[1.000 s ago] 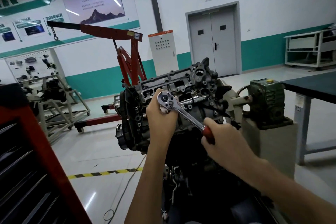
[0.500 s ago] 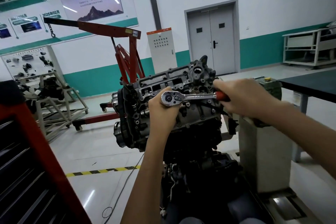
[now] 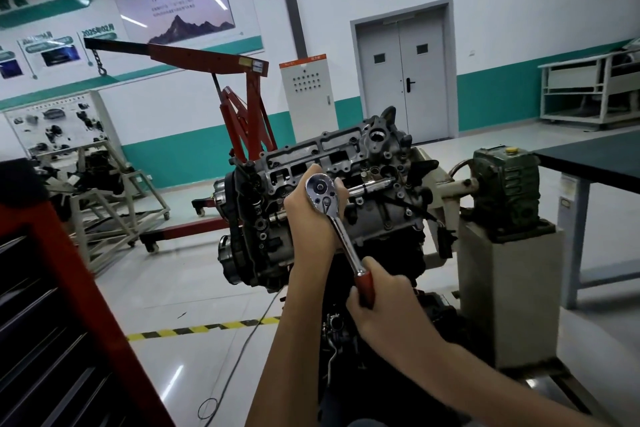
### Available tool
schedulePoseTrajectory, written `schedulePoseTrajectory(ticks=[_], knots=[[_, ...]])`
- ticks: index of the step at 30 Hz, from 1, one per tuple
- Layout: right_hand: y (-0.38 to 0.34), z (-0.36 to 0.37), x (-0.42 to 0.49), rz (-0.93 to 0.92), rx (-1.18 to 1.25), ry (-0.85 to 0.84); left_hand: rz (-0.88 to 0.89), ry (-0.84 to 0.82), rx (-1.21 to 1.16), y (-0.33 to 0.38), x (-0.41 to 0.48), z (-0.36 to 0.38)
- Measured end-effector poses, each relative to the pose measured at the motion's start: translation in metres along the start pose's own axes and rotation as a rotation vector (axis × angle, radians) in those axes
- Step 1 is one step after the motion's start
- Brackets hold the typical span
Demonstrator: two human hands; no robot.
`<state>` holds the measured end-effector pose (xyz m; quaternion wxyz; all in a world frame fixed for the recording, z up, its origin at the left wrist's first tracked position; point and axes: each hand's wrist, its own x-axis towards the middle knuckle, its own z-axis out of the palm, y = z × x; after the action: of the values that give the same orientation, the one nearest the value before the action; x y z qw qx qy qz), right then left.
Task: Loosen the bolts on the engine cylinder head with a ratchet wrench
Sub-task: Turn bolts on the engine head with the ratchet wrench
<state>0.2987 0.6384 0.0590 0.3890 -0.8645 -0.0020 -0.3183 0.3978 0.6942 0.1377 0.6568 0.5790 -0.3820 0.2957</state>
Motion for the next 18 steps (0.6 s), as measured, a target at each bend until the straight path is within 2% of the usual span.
schedulePoseTrajectory(ticks=[2, 6, 10, 14, 18], knots=[[0.008, -0.029, 0.01, -0.089, -0.161, -0.062, -0.048, -0.027, 0.008, -0.002, 0.0, -0.004], [0.01, -0.109, 0.062, -0.317, -0.694, -0.103, -0.071, -0.093, 0.061, -0.002, 0.003, -0.012], [-0.009, -0.14, 0.095, -0.447, -0.898, -0.027, -0.083, -0.112, 0.05, 0.0, 0.004, -0.014], [0.006, -0.098, 0.057, -0.277, -0.708, -0.044, -0.049, -0.052, 0.054, -0.003, -0.002, -0.019], [0.005, -0.023, 0.001, -0.03, -0.208, -0.001, 0.03, -0.017, 0.085, 0.0, -0.011, -0.007]])
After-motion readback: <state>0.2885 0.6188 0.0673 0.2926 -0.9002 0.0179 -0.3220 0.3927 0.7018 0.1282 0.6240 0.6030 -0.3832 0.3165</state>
